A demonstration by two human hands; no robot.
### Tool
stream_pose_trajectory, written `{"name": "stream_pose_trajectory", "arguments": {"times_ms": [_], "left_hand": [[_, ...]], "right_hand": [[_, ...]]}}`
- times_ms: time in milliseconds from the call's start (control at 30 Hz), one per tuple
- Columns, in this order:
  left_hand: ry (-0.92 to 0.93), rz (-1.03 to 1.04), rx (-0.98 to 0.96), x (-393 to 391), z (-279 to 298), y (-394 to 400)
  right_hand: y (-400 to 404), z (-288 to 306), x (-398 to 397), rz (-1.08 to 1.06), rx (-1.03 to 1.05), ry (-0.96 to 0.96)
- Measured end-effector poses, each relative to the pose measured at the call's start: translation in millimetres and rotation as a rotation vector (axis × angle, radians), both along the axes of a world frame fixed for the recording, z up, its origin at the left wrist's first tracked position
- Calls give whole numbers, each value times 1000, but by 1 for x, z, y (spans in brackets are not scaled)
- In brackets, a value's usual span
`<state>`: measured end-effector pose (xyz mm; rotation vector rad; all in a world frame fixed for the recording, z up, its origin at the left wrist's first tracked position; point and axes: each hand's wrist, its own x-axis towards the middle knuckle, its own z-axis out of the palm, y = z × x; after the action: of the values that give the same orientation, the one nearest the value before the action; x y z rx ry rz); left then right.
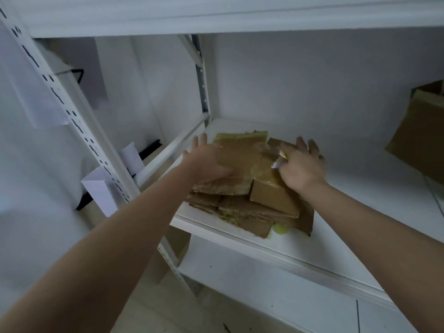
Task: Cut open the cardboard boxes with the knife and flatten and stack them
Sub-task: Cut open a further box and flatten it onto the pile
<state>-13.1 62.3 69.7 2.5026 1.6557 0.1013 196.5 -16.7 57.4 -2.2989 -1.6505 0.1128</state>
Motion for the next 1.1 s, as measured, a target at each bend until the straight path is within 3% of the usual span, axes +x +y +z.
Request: {"name": "stream_pose_trajectory", "arguments": {"times_ms": [167, 300, 633, 1100], "left_hand": [[1, -97, 9, 29, -9, 2], [151, -127, -146, 24, -49, -1], [98, -145, 18, 12, -89, -4], [56, -138, 47, 14, -99, -3]], "right_hand": [[12, -12, -9, 77, -27, -33], [12, -28, -9, 174, -232, 86], [9, -66, -17, 148, -185, -68], [9, -83, -16, 127, -105, -65]]}}
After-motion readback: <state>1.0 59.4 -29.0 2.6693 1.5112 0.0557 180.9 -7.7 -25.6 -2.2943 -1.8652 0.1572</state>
